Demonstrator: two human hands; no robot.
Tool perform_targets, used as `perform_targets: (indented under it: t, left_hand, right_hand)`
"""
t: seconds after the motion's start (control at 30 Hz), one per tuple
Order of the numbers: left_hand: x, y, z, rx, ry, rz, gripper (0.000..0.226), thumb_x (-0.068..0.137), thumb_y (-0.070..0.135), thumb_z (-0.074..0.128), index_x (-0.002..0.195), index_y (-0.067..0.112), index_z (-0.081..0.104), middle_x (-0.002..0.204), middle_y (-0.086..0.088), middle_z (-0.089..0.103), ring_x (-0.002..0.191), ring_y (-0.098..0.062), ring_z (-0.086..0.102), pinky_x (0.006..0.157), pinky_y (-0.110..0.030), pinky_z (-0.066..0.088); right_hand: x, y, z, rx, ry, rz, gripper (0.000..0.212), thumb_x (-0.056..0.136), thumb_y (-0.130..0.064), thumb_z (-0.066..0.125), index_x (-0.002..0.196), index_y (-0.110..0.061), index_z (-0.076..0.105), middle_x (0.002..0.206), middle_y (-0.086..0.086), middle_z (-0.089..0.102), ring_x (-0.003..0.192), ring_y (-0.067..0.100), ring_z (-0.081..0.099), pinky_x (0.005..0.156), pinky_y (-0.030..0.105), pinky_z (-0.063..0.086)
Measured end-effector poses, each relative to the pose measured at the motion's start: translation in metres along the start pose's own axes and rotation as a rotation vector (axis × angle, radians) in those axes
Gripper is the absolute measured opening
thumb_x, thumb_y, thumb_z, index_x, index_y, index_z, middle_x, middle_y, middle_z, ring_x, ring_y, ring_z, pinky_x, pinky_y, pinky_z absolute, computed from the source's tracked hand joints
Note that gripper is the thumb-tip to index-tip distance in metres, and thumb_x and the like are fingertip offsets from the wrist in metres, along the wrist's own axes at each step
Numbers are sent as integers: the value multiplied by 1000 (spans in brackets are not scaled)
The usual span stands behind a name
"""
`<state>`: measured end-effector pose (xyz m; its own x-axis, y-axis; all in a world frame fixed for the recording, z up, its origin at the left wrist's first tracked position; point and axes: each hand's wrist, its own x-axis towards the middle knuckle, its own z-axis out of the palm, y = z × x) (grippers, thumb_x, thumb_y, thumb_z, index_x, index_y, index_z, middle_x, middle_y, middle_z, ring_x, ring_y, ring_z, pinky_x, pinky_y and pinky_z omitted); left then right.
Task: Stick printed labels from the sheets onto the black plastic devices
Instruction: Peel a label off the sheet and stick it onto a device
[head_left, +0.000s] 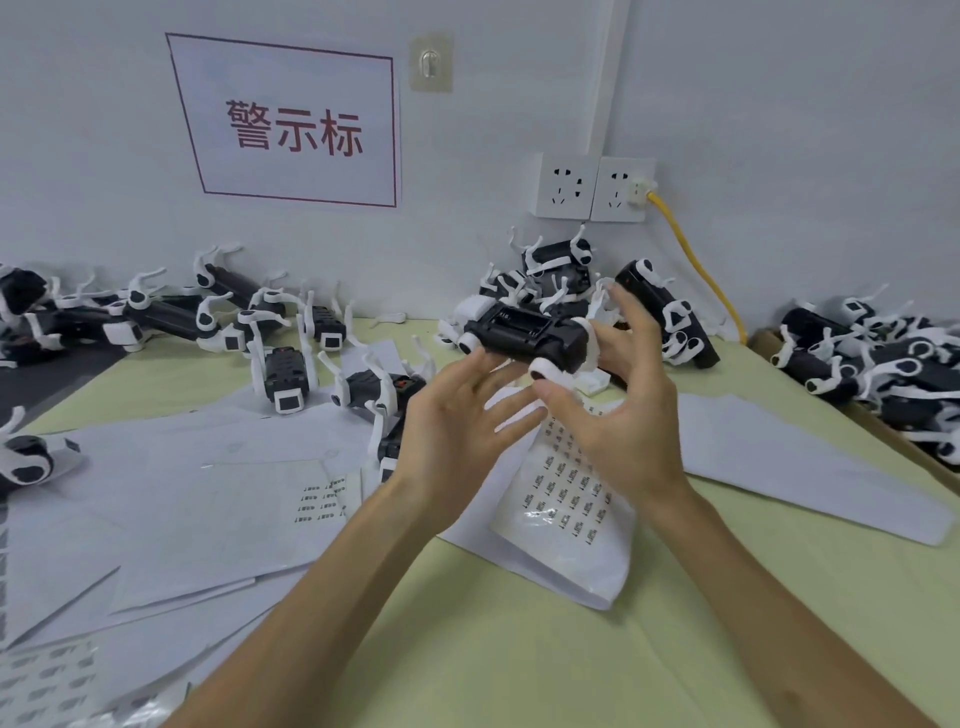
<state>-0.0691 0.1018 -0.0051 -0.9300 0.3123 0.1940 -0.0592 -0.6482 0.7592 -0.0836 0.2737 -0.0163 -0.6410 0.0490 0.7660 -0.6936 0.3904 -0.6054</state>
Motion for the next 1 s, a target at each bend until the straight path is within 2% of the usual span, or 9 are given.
perform_targets:
  t: [0.1,0.23,0.4,0.6,0.7,0.8,0.87,0.93,1.0]
  left_hand:
    - [-1,-2,0,10,163,67,52,84,31,61,122,-4,67,124,-25,68,113,-35,70,103,-46,54]
    - [-1,-3,0,118,204,159,32,82,24,61,99,-1,73,92,-17,69,87,-31,70,93,-42,60]
    - [2,3,-3,211,251,301,20,82,23,58,69,7,62,75,-10,64,69,-22,61,70,-30,54]
    - [-2,4,-1,554,205,455,23,87,26,63,103,10,68,110,-7,73,108,-22,67,85,-21,49]
    - [-5,0,2,649,120,381,36,87,33,67,118,15,64,120,2,72,115,-12,66,87,-16,49]
    - [-6,-2,3,724,101,302,40,84,36,70,120,21,62,114,-1,74,106,-19,71,79,-18,53]
    - [-6,-1,3,762,81,262,38,84,34,71,119,22,61,106,-5,76,91,-26,74,73,-31,58]
    - [-6,3,4,766,27,187,41,84,34,70,122,20,61,102,-8,77,86,-26,75,82,-46,57]
    - [-7,5,4,757,-7,118,46,85,35,70,126,19,60,99,-10,77,84,-22,73,85,-47,56]
  right_hand:
    - [2,-2,-3,78,59,-4,90,82,-22,84,154,-24,30,120,-8,70,119,14,65,98,20,48]
    - [0,-4,0,97,95,7,89,83,-22,83,154,-22,29,122,-5,70,121,18,64,101,25,48]
    - [4,-4,-8,119,196,64,86,83,-27,83,152,-18,32,131,6,66,123,18,63,106,38,49]
    - [11,-9,-13,342,260,202,75,79,-40,81,141,-23,42,124,-13,69,120,15,65,93,32,57]
    - [14,-11,-12,462,173,302,82,76,-53,82,141,-21,45,117,2,73,116,25,68,87,34,59]
    - [13,-12,-11,522,39,349,82,74,-61,81,139,-23,48,114,8,75,108,29,72,85,36,58]
    - [13,-13,-11,570,-18,353,78,77,-58,80,138,-23,48,114,10,75,108,31,72,86,37,58]
    - [12,-14,-11,592,-52,357,78,77,-59,80,138,-23,48,115,11,75,109,34,71,88,41,58]
    - [11,-16,-10,590,-65,359,80,76,-61,80,137,-22,48,113,12,75,107,35,71,89,44,58]
